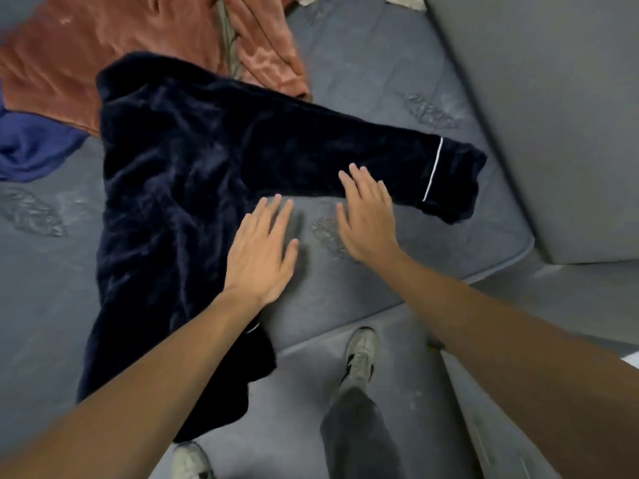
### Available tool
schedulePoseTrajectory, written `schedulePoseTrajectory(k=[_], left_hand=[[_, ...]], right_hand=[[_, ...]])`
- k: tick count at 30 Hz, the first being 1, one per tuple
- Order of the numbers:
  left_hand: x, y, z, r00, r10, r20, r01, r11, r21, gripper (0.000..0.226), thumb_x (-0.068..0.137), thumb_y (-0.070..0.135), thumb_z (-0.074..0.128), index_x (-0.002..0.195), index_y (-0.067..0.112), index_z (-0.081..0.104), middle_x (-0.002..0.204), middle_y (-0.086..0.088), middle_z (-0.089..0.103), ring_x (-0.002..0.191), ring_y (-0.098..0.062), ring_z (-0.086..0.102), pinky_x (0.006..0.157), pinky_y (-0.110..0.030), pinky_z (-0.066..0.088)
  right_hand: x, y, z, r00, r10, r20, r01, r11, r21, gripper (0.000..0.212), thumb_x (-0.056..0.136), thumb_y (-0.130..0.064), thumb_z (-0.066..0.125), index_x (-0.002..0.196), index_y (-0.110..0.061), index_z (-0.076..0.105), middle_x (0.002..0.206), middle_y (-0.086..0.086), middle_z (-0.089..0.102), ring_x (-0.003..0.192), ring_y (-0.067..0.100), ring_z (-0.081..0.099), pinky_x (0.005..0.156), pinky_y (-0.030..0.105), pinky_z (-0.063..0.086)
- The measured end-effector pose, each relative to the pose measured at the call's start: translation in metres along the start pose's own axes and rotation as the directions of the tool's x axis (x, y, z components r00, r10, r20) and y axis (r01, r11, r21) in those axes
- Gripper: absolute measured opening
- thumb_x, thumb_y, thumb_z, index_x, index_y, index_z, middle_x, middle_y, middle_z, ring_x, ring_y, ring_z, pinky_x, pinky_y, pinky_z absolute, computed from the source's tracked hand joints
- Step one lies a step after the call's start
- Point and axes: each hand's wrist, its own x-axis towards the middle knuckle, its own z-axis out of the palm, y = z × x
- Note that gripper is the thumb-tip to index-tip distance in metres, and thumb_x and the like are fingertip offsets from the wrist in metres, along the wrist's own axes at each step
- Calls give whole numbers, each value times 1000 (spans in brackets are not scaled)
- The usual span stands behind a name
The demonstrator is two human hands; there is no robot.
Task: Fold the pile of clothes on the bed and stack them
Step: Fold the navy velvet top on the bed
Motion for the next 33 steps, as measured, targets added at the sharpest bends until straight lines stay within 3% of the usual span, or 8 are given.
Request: schedulePoseTrajectory(k=[4, 7, 11, 15, 19, 24, 27, 33], left_hand=[[85, 72, 43, 997, 75, 36, -74, 997, -35, 68, 109, 40, 42, 168, 19, 16, 175, -4, 11, 162, -22, 2, 132, -43, 6], [130, 124, 71, 986, 142, 87, -140, 990, -31, 72, 106, 42, 46, 168, 21, 15, 175, -4, 10, 162, -24, 1, 132, -44, 7], [161, 173, 102, 969, 186, 165, -183, 983, -34, 78, 104, 45, 49, 168, 23, 11, 176, -4, 5, 162, -23, -3, 132, -44, 6], [170, 201, 125, 970, 129, 204, -132, 991, 2, 90, 100, 56, 51, 168, 21, 4, 175, -10, -7, 162, -26, -12, 131, -47, 0], [169, 220, 141, 976, 54, 209, -82, 988, 128, 110, 91, 56, 65, 167, 14, -3, 172, -21, -13, 160, -37, -17, 130, -57, 4], [172, 232, 148, 983, 33, 180, -70, 977, 203, 101, 94, 42, 67, 167, 14, 4, 171, -28, -5, 159, -46, -9, 129, -60, 8], [171, 228, 146, 989, 40, 141, -66, 982, 178, 75, 105, 36, 49, 168, 16, 13, 173, -24, 0, 160, -42, -5, 129, -56, 9], [157, 207, 129, 994, 66, 84, -65, 998, -13, 63, 106, 48, 42, 162, 18, 38, 173, -10, 20, 162, -27, 11, 131, -46, 12]], right_hand=[[47, 109, -26, 998, 64, 7, -63, 995, -74, 58, 108, -32, 41, 163, -15, 30, 171, 8, 26, 160, 26, 16, 130, 49, 13], [68, 183, -46, 986, 107, 130, -95, 991, -94, 65, 108, -40, 44, 165, -17, 24, 172, 7, 21, 160, 28, 13, 130, 48, 12], [86, 239, -61, 953, 187, 238, -192, 981, 0, 78, 97, -61, 58, 159, -20, 34, 161, 10, 39, 149, 34, 32, 120, 53, 31], [100, 265, -70, 930, 231, 287, -295, 933, 205, 57, 82, -58, 81, 117, -16, 65, 118, 6, 69, 112, 28, 63, 95, 44, 53], [112, 278, -79, 850, 347, 397, -484, 812, 327, 37, 74, -47, 90, 73, -23, 62, 79, -6, 71, 80, 17, 69, 68, 28, 50], [116, 279, -80, 768, 428, 476, -637, 586, 500, 34, 75, -30, 91, 74, -23, 58, 75, -5, 68, 69, 11, 64, 64, 26, 50], [112, 275, -82, 737, 426, 524, -675, 486, 555, 23, 80, -25, 86, 85, -24, 64, 79, -6, 70, 74, 11, 67, 65, 27, 53], [110, 270, -93, 726, 374, 577, -682, 281, 675, 16, 90, -15, 73, 101, -25, 74, 90, -3, 71, 88, 14, 67, 59, 26, 56]])
